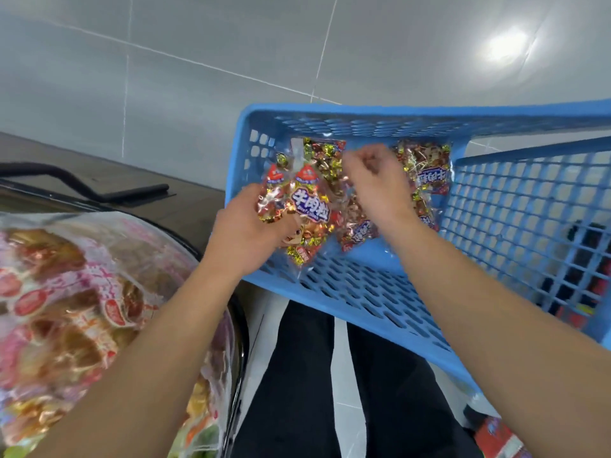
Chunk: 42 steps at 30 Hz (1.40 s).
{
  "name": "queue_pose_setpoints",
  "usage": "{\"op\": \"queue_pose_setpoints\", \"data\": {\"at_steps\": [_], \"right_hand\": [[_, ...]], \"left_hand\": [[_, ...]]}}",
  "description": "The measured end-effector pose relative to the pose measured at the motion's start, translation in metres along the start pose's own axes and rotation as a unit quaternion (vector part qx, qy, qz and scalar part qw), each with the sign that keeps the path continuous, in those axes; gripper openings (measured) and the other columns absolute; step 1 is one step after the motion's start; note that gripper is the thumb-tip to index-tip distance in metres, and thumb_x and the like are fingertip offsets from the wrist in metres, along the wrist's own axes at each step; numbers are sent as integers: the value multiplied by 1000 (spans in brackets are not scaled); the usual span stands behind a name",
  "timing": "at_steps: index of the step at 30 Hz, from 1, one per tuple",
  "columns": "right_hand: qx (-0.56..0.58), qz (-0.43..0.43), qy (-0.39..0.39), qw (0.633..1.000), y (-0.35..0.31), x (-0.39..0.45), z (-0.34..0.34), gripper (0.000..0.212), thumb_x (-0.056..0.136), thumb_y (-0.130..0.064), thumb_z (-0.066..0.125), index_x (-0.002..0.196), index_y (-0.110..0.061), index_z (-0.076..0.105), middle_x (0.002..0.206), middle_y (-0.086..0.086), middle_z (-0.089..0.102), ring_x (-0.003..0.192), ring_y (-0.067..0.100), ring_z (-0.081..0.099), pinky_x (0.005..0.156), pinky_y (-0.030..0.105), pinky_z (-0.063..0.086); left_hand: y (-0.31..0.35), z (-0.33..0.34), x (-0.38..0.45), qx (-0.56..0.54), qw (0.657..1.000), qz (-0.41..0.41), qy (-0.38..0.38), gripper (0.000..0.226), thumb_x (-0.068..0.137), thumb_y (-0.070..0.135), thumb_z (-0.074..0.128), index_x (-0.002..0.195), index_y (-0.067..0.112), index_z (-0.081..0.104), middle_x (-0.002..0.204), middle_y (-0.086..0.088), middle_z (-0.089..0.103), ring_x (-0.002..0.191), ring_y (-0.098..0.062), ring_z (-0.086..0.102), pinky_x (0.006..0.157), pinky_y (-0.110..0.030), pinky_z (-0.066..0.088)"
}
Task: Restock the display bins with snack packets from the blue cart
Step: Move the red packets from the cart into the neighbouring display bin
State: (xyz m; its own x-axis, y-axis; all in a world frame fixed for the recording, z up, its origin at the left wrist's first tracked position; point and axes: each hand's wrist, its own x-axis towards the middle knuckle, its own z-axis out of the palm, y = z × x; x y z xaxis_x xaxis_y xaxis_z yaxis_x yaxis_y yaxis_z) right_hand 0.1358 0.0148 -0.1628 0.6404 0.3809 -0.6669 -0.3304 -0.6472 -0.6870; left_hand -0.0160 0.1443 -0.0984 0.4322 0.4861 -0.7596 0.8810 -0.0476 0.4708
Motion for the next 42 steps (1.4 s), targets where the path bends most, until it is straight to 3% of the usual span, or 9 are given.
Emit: {"op": "queue_pose_setpoints", "data": {"at_steps": [4,6,9,17,22,25,29,36,42], "right_hand": [[-59,160,-65,983,19,28,19,58,92,-47,63,135,-13,46,122,4,56,105,21,55,89,29,40],[-55,180,-62,980,22,34,31,47,89,-41,70,125,-12,56,111,4,60,101,23,59,90,31,44],[-62,162,3,985,21,36,33,13,87,-25,72,85,-17,63,94,1,67,85,21,63,88,36,52],[28,67,27,997,7,-23,-27,19,86,-8,65,82,-22,52,75,-1,58,51,8,55,49,24,46],[28,12,11,999,-12,-73,-62,36,90,-11,62,125,-19,64,104,0,72,91,8,66,76,21,53],[-17,-57,37,998,-35,-102,-88,18,91,-17,65,107,-22,72,82,-13,71,74,-2,62,68,14,47],[-142,-95,73,983,-62,-139,-127,17,90,-27,66,102,-21,77,88,-11,71,87,6,64,81,22,48],[-49,-121,36,991,-96,-209,-164,24,94,-23,53,78,-6,61,67,0,54,64,11,48,64,34,42],[-40,-206,-23,978,-107,-283,-176,21,91,-23,63,70,-24,68,63,-12,64,63,10,58,66,34,48]], "left_hand": [[-9,-15,-18,-45,992,-24,114,29,84,37,77,109,31,64,98,17,72,92,-2,67,79,-27,51],[-12,-19,-22,-50,990,-27,133,28,85,35,75,110,29,65,98,16,72,94,-5,67,84,-33,52],[-14,-20,-24,-73,986,-36,146,29,86,34,75,113,27,65,100,14,72,95,-6,68,89,-38,55],[-9,-14,-42,-176,969,-68,162,42,72,48,71,111,31,66,106,10,74,100,-14,71,91,-50,57],[1,2,-63,-265,951,-90,128,25,77,39,76,100,36,68,104,11,76,99,-17,73,84,-47,60],[13,5,-86,-322,935,-91,120,17,90,22,73,100,35,69,100,9,77,91,-14,75,64,-33,61],[34,-2,-132,-360,923,-82,111,21,93,20,70,112,27,67,103,5,77,90,-12,75,64,-32,62],[53,-4,-234,-432,885,-48,163,13,95,17,68,102,28,66,93,7,78,85,-15,76,65,-34,62],[43,20,-329,-514,828,-11,223,17,94,18,69,105,29,65,94,7,78,77,-8,75,60,-33,61]]}}
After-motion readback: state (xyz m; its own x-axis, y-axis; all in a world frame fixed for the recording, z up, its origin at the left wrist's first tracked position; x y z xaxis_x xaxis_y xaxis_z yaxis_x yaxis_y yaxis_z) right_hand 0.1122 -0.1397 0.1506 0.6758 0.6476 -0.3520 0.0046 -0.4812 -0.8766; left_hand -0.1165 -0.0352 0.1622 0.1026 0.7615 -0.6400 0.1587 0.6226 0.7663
